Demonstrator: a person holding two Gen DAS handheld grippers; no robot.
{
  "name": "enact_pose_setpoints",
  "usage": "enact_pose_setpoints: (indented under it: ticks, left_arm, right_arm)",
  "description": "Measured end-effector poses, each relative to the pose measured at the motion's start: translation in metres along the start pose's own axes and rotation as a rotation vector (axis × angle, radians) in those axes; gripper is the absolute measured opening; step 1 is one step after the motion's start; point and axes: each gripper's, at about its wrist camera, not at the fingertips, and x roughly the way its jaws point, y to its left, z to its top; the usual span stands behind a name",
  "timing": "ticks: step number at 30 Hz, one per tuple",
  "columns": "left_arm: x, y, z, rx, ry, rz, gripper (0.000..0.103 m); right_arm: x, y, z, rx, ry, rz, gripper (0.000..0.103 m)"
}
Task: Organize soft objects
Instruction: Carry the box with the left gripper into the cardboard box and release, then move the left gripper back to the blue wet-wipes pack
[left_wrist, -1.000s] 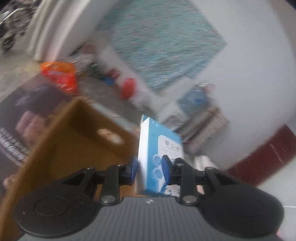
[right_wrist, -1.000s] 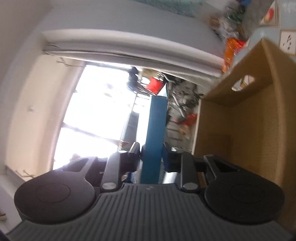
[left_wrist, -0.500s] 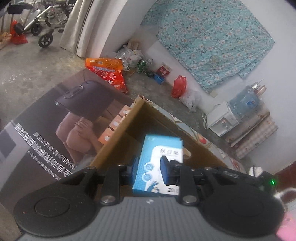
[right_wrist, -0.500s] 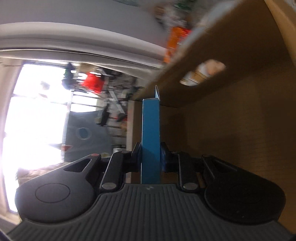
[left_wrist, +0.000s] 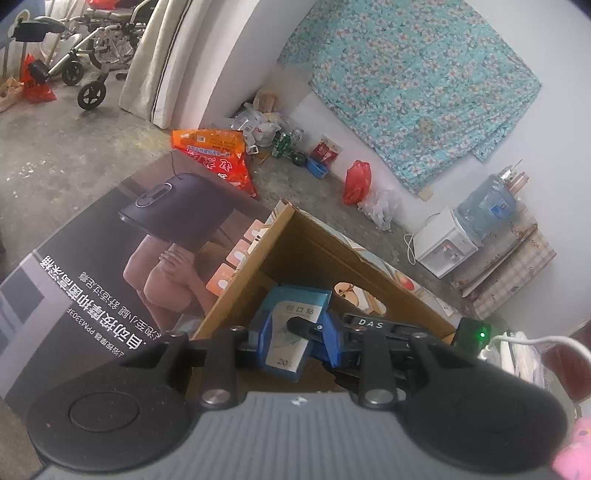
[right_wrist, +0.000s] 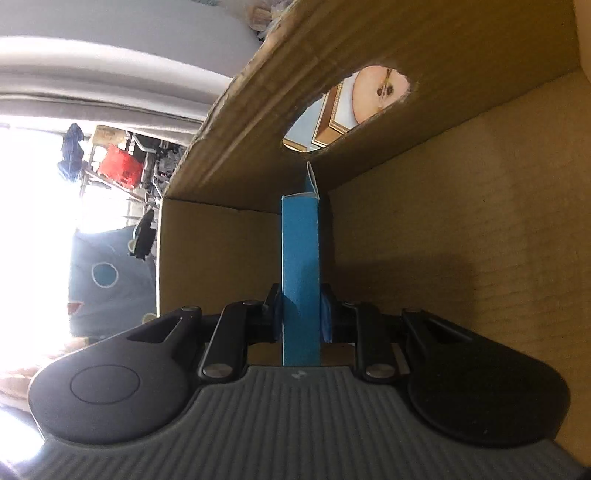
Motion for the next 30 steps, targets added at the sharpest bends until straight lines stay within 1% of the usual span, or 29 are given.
enact_pose_setpoints:
  ticks: [2, 3, 4, 5, 6, 7, 8, 9, 11, 13, 14, 15, 18, 20, 21, 23, 25, 26, 27, 28, 29, 30]
  left_arm:
    - [-0.001, 0.0, -0.001, -0.002, 0.001, 0.001, 0.032]
    - [-0.002, 0.0, -0.001, -0.004, 0.003, 0.001, 0.032]
    - [-0.003, -0.001, -0.002, -0.003, 0.003, -0.001, 0.032]
    - [-0.004, -0.001, -0.002, 0.001, 0.002, -0.002, 0.032]
    - [-0.005, -0.001, -0.003, 0.003, 0.001, -0.002, 0.034]
    - [-0.006, -0.001, -0.004, 0.003, -0.002, -0.002, 0.035]
    - [-0.008, -0.002, -0.005, 0.004, -0.005, -0.002, 0.035]
    - [-0.009, -0.002, -0.006, 0.007, -0.008, -0.003, 0.035]
    - [-0.012, -0.003, -0.006, 0.01, -0.01, -0.004, 0.035]
    - [-0.014, -0.003, -0.007, 0.012, -0.012, -0.002, 0.035]
    - [-0.014, -0.004, -0.007, 0.013, -0.012, -0.001, 0.035]
    - [-0.014, -0.004, -0.007, 0.012, -0.01, -0.001, 0.035]
    - [-0.016, -0.004, -0.008, 0.014, -0.01, 0.0, 0.035]
    - [-0.016, -0.005, -0.009, 0.021, -0.01, 0.002, 0.037]
    - [-0.017, -0.006, -0.011, 0.025, -0.01, 0.003, 0.039]
    - [-0.021, -0.008, -0.014, 0.034, -0.013, 0.003, 0.043]
    - [-0.026, -0.012, -0.017, 0.042, -0.016, -0.003, 0.051]
    - [-0.031, -0.015, -0.019, 0.049, -0.022, -0.014, 0.053]
    - [-0.036, -0.018, -0.022, 0.057, -0.031, -0.025, 0.058]
    - [-0.042, -0.022, -0.024, 0.069, -0.041, -0.035, 0.064]
    - [-0.047, -0.027, -0.027, 0.085, -0.051, -0.043, 0.067]
    - [-0.052, -0.034, -0.031, 0.104, -0.061, -0.049, 0.074]
  right_arm:
    - [0.006, 0.003, 0.006, -0.042, 0.025, -0.008, 0.022]
    - [0.009, 0.005, 0.007, -0.048, 0.026, -0.034, 0.029]
    - [0.005, 0.001, 0.007, -0.048, 0.03, -0.074, 0.032]
    - [0.005, 0.002, 0.007, -0.054, 0.037, -0.085, 0.035]
    - [0.004, 0.003, 0.007, -0.056, 0.042, -0.079, 0.041]
    - [0.002, 0.005, 0.007, -0.053, 0.034, -0.084, 0.044]
    - [-0.003, 0.007, 0.006, -0.058, 0.009, -0.095, 0.052]
    - [-0.009, 0.009, 0.004, -0.076, -0.018, -0.112, 0.055]
    - [-0.012, 0.012, 0.002, -0.116, -0.039, -0.124, 0.054]
    - [-0.006, 0.019, -0.002, -0.146, -0.021, -0.14, 0.046]
    - [-0.001, 0.022, 0.0, -0.155, -0.01, -0.144, 0.035]
    - [0.001, 0.022, 0.001, -0.155, -0.01, -0.152, 0.031]
    - [0.02, 0.029, 0.005, -0.148, 0.002, -0.137, 0.026]
    - [0.022, 0.032, 0.01, -0.169, 0.026, -0.102, 0.026]
    - [0.019, 0.033, 0.009, -0.181, 0.026, -0.101, 0.028]
    - [0.016, 0.041, 0.006, -0.211, 0.012, -0.104, 0.029]
    - [0.002, 0.041, 0.004, -0.208, 0.006, -0.089, 0.032]
    - [-0.013, 0.038, 0.003, -0.199, -0.001, -0.07, 0.035]
    - [-0.036, 0.026, 0.001, -0.194, -0.012, -0.042, 0.037]
    - [-0.05, 0.026, -0.002, -0.194, -0.024, -0.008, 0.04]
    - [-0.063, 0.029, -0.004, -0.2, -0.039, 0.025, 0.044]
    - [-0.078, 0.03, -0.009, -0.208, -0.052, 0.066, 0.046]
